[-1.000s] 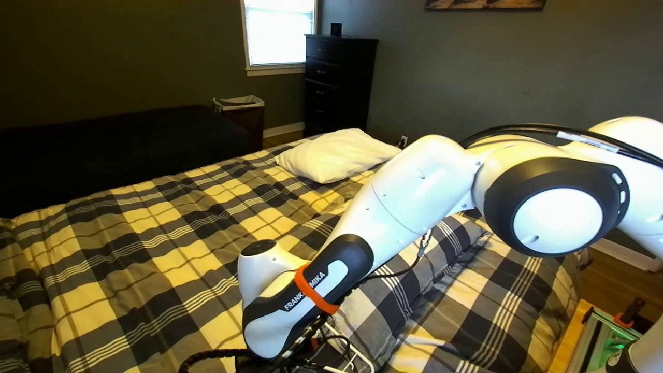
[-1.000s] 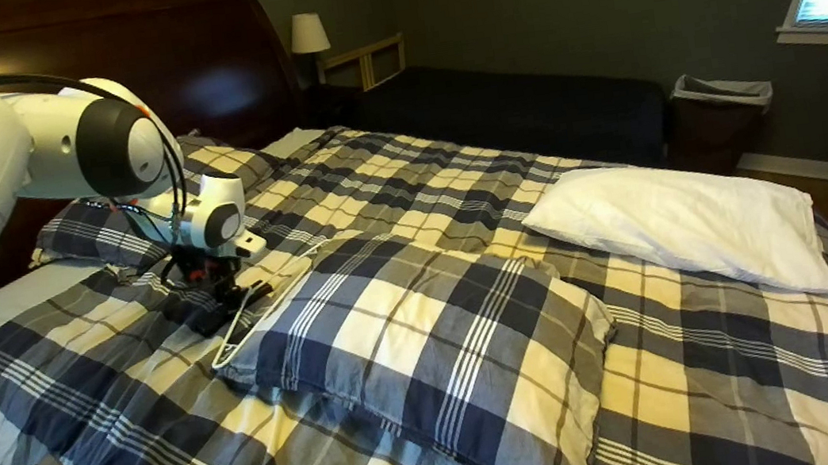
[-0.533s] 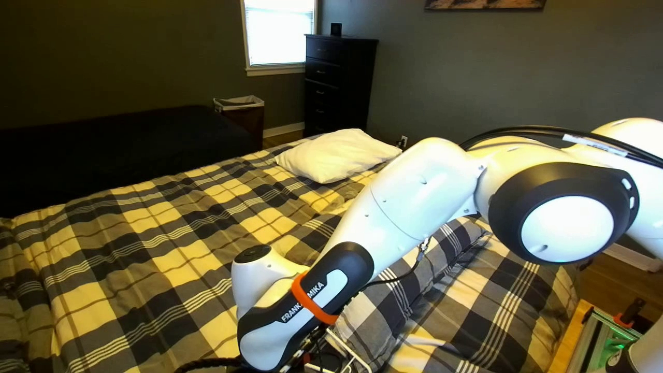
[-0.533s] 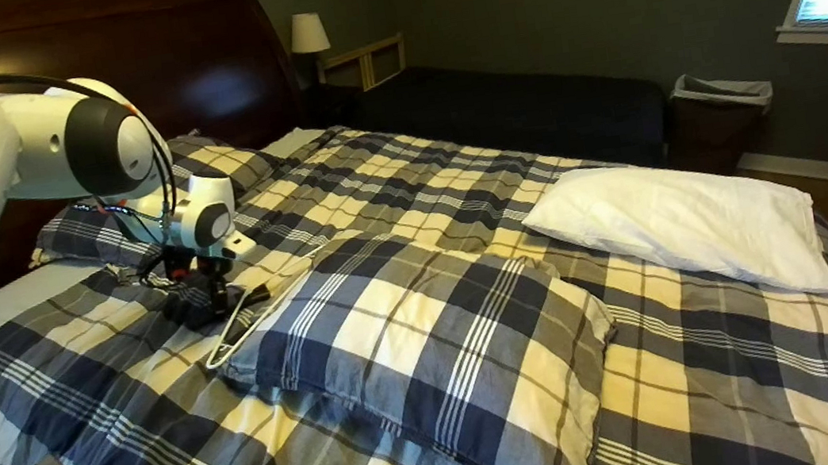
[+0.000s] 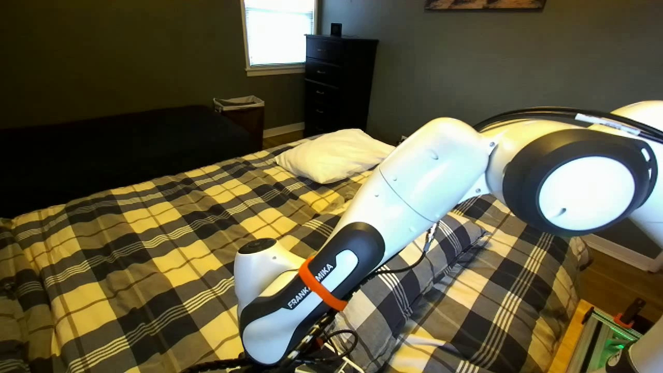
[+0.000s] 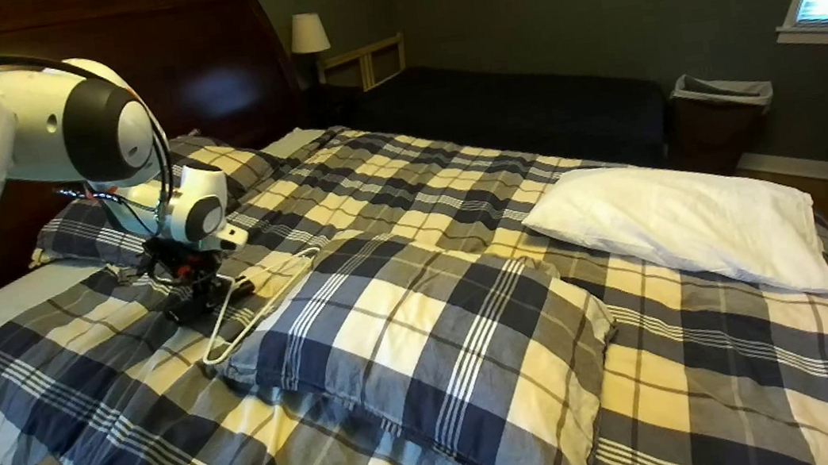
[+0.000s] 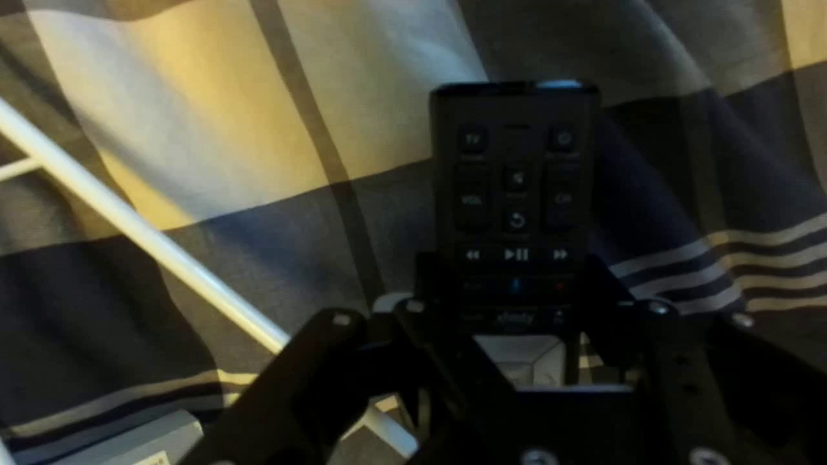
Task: Pick up the black remote and put it on the checked black pillow
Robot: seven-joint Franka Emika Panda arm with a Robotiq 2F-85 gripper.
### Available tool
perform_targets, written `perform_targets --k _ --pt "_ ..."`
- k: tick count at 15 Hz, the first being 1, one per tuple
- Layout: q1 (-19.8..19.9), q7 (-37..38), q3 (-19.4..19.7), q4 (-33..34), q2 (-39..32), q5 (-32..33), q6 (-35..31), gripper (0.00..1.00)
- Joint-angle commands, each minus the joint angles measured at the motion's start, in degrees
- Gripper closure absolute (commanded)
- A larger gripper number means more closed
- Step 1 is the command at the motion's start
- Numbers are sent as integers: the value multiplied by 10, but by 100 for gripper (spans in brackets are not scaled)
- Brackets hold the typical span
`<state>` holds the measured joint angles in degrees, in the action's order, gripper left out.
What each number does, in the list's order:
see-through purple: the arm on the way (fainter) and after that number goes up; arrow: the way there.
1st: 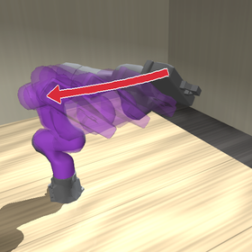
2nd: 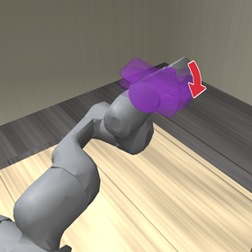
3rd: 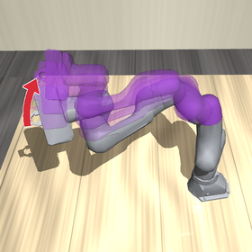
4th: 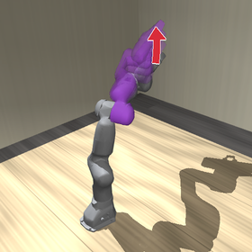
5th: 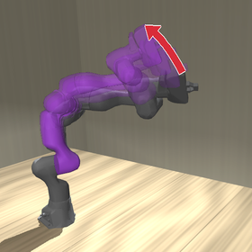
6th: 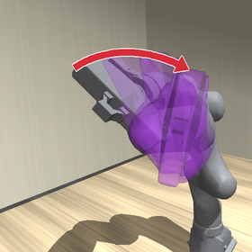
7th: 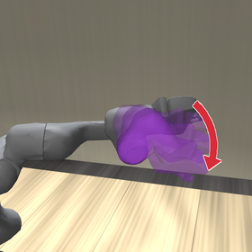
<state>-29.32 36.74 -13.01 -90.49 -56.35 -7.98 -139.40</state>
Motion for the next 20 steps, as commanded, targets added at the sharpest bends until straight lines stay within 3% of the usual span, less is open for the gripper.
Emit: perform_targets --k 1,5,9,14,20 --pt "32 -124 -27 -55 41 -5 -8 71" --pt "50 -249 -32 -116 84 14 -18 71" --pt "64 -333 -20 -233 159 46 -90 71" --pt "65 -311 0 -384 255 67 -265 71" --pt "4 -231 75 -556 425 97 -368 71"
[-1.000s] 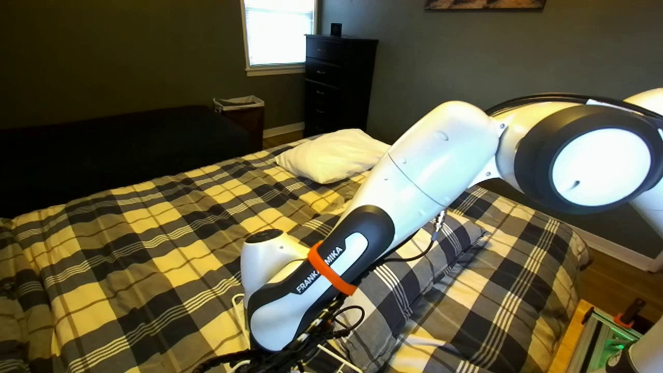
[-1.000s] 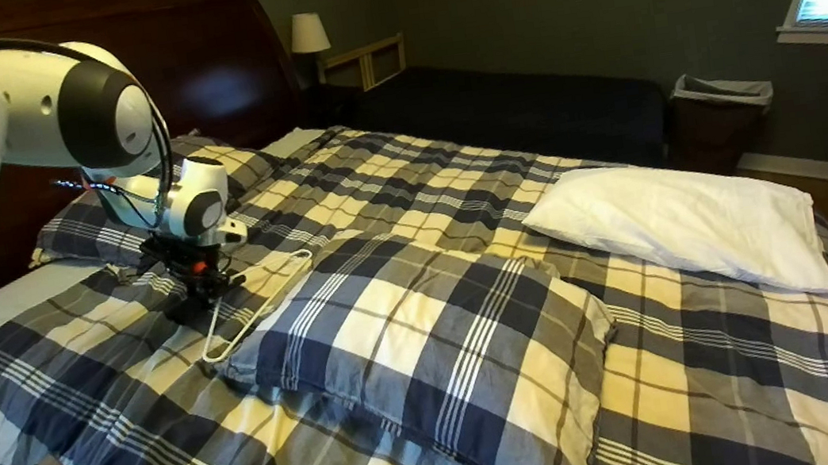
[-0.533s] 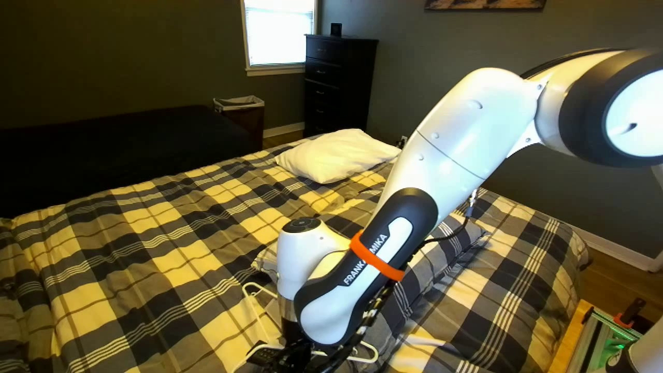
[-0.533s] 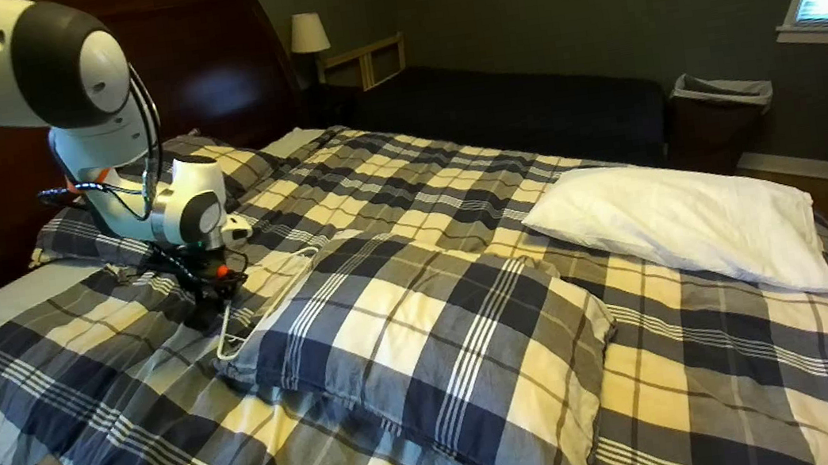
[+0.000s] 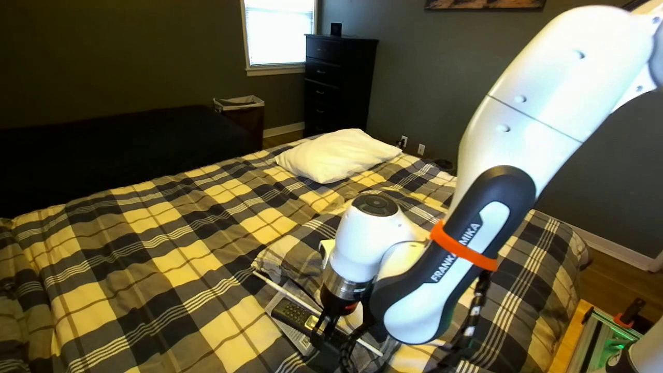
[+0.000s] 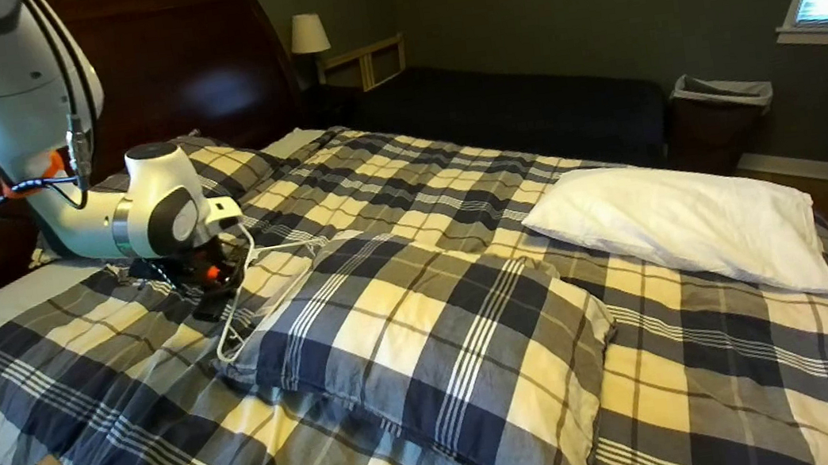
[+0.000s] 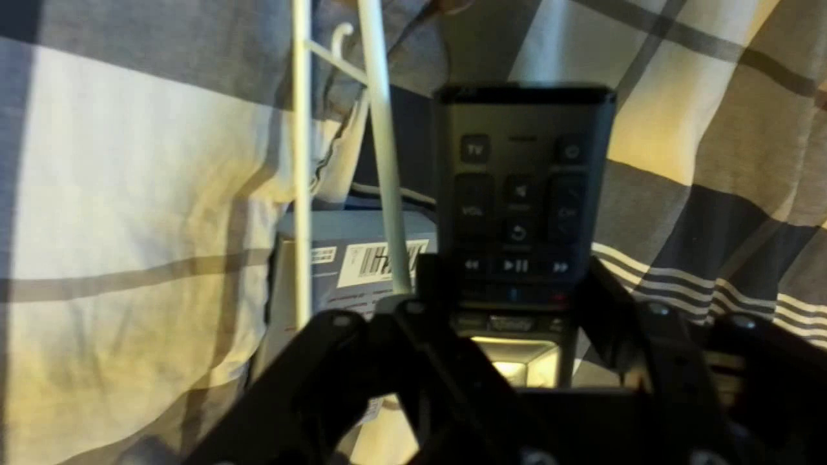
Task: Pick up the black remote and put it on the checked black pillow
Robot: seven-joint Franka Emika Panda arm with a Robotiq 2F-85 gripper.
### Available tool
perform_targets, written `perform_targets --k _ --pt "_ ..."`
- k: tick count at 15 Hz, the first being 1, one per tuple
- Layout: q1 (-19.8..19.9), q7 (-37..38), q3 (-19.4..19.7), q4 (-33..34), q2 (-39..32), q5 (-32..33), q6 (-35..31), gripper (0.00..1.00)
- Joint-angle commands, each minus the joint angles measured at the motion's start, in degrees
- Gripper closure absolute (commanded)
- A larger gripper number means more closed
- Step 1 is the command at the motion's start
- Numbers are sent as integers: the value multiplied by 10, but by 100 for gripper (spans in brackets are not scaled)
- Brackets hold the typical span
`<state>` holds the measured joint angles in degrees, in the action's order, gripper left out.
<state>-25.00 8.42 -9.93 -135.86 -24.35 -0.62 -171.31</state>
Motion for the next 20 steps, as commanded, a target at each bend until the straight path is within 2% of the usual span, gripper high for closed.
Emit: perform_targets --k 1,3,6,8,9,10,11,13,14,16,19,20 --pt "-39 57 48 -129 125 24 -81 71" --pt "-26 43 41 -169 153 4 -143 71" --pt "-25 79 51 -207 192 -29 -170 71" --pt "-47 92 93 -215 213 -59 -136 71" --pt "-84 74 159 -195 200 -66 -96 71" --pt "-39 74 88 -195 184 -47 -140 46" --pt "-54 73 121 -195 189 -51 -121 46" --pt "-65 73 150 -193 190 -51 -109 46" --pt "-67 73 153 -193 190 -52 -109 71" --pt "-84 93 203 -207 186 -33 -124 71" --pt "-68 110 252 -261 235 -57 -143 71" --pt "-55 106 257 -216 218 -76 -118 71"
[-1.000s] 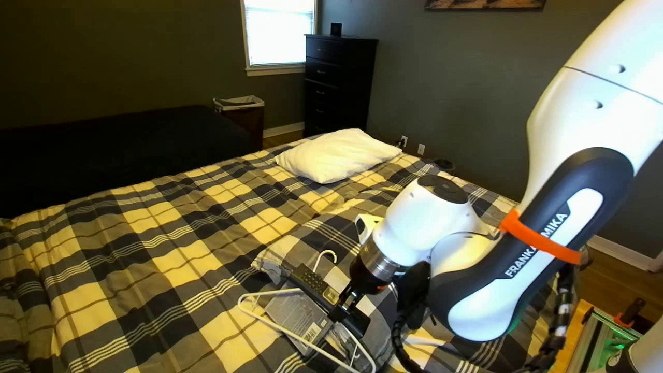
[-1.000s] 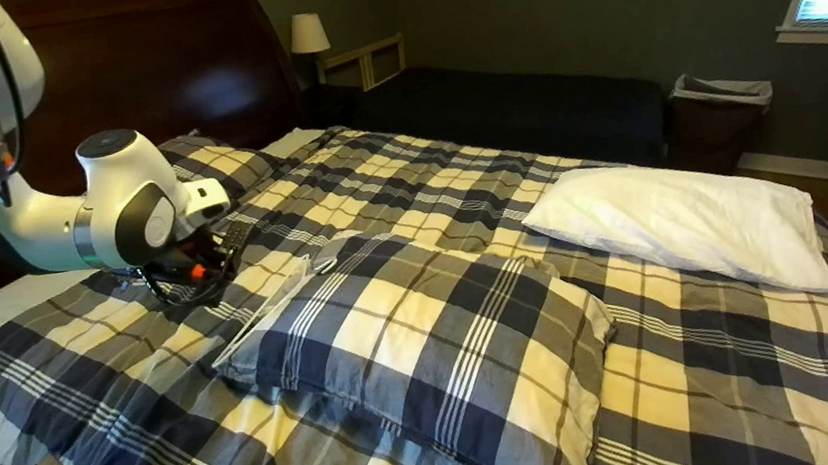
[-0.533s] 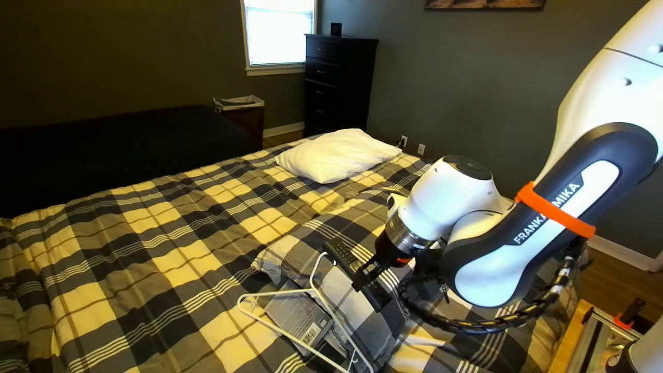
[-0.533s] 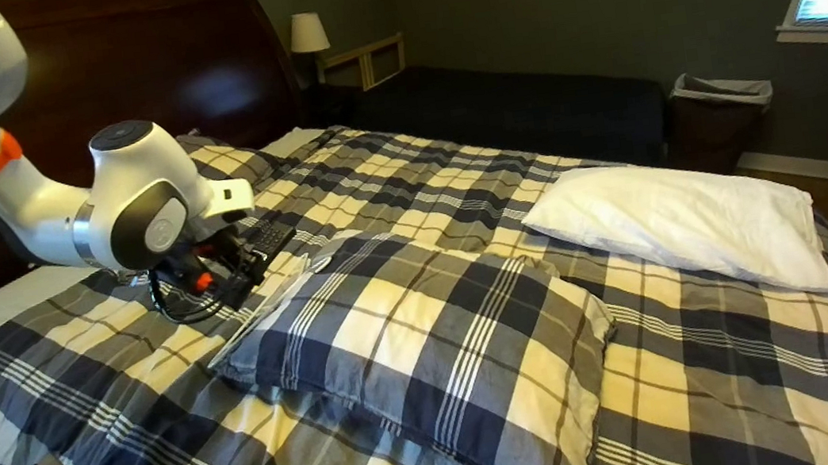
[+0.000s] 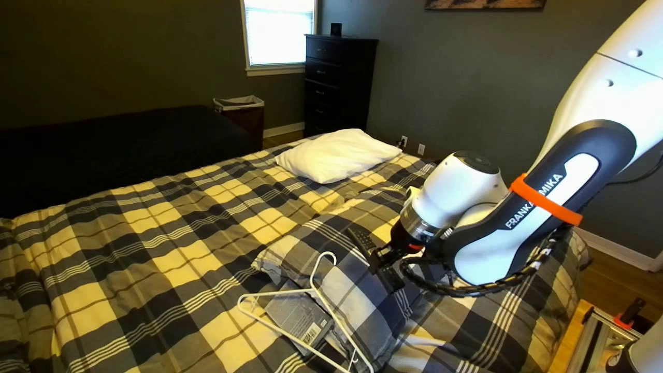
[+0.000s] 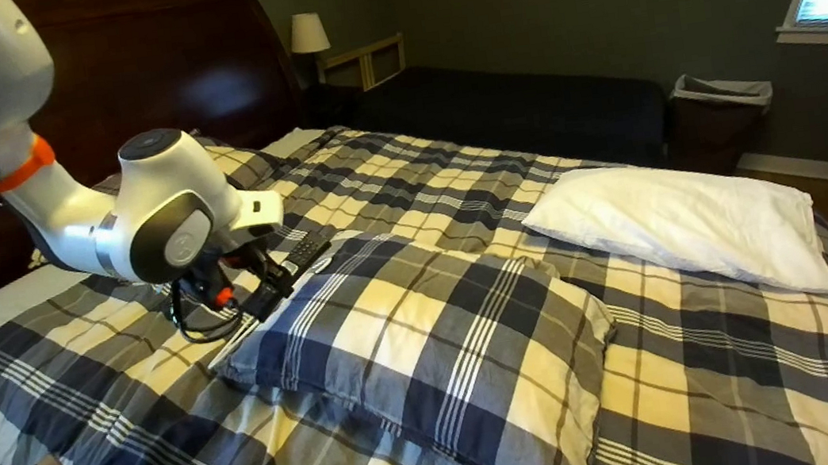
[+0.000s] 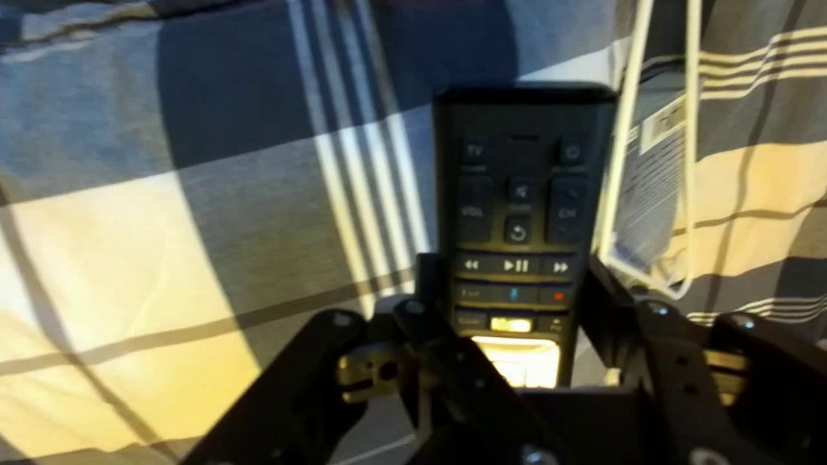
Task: Pick up the black remote and put it on the checked black pillow
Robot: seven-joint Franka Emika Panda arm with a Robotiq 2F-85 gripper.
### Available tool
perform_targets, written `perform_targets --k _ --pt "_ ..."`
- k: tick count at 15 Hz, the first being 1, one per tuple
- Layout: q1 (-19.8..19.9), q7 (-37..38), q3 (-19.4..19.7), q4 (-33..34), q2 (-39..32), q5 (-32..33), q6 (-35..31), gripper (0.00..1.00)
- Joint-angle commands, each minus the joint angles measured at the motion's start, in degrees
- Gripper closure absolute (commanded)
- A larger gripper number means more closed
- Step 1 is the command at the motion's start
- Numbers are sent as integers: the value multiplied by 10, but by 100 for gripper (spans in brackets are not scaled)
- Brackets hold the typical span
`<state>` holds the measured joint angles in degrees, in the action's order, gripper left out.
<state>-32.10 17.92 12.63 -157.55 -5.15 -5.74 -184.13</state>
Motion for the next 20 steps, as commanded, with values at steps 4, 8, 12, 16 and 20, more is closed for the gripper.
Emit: perform_targets --k 4,8,12,16,20 --pt "47 6 99 3 64 -56 27 71" --pt "183 -21 24 3 47 -49 -5 71" --pt "189 -87 72 15 2 62 -3 71" --pt "117 -129 207 67 -17 180 25 71" --pt "81 -148 236 125 -16 228 26 71"
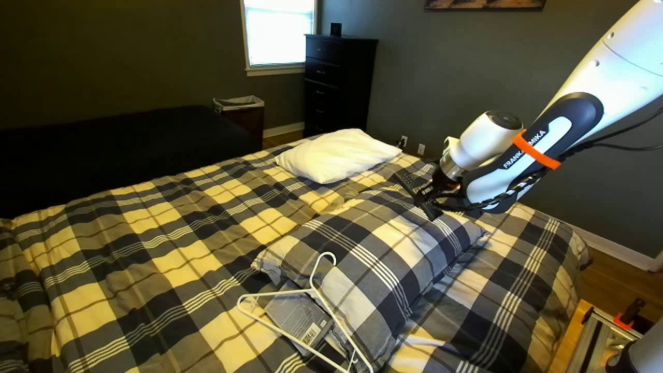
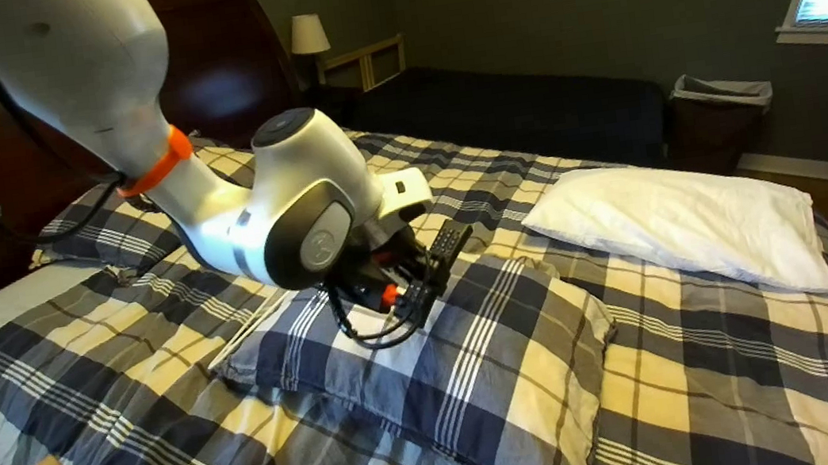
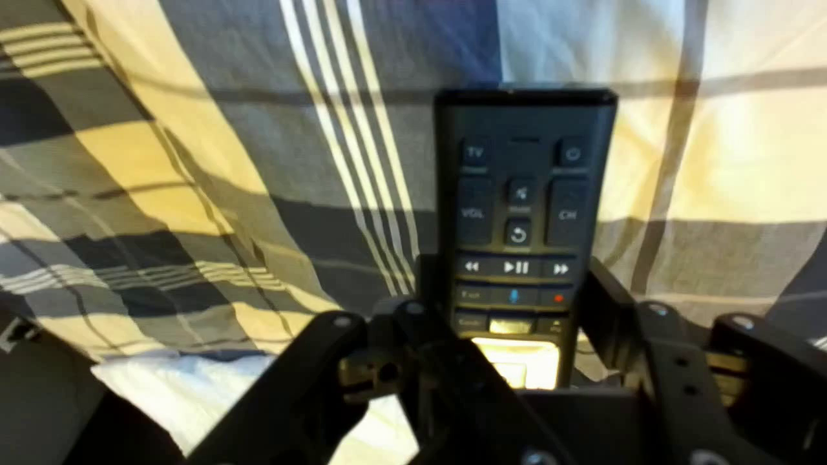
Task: Pick up the black remote and put it on the checked black pillow
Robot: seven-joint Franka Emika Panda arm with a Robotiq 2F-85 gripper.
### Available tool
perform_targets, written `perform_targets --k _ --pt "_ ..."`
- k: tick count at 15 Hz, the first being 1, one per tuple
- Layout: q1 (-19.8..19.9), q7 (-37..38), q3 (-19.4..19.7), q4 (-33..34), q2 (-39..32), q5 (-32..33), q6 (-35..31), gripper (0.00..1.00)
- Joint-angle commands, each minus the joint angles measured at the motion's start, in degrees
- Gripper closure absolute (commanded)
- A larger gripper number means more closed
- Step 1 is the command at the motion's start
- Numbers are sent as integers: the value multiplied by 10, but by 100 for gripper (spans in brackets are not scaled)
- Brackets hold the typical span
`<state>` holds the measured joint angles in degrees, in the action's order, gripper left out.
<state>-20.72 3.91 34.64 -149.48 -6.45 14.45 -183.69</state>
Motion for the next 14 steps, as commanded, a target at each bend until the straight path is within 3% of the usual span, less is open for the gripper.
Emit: perform_targets --k 1,4,5,6,8,11,14 --pt "-37 -9 7 57 -2 26 31 71" --pt "-34 -35 -55 95 -5 -12 119 71" --pt "39 -45 -145 102 5 -21 149 71" --pt "-3 -96 -121 112 -5 -88 169 71" --pt "23 -160 -163 145 -31 -171 196 71" --pt "57 -245 -194 202 -87 -279 224 71" --pt "106 -318 -226 258 -148 -351 244 71"
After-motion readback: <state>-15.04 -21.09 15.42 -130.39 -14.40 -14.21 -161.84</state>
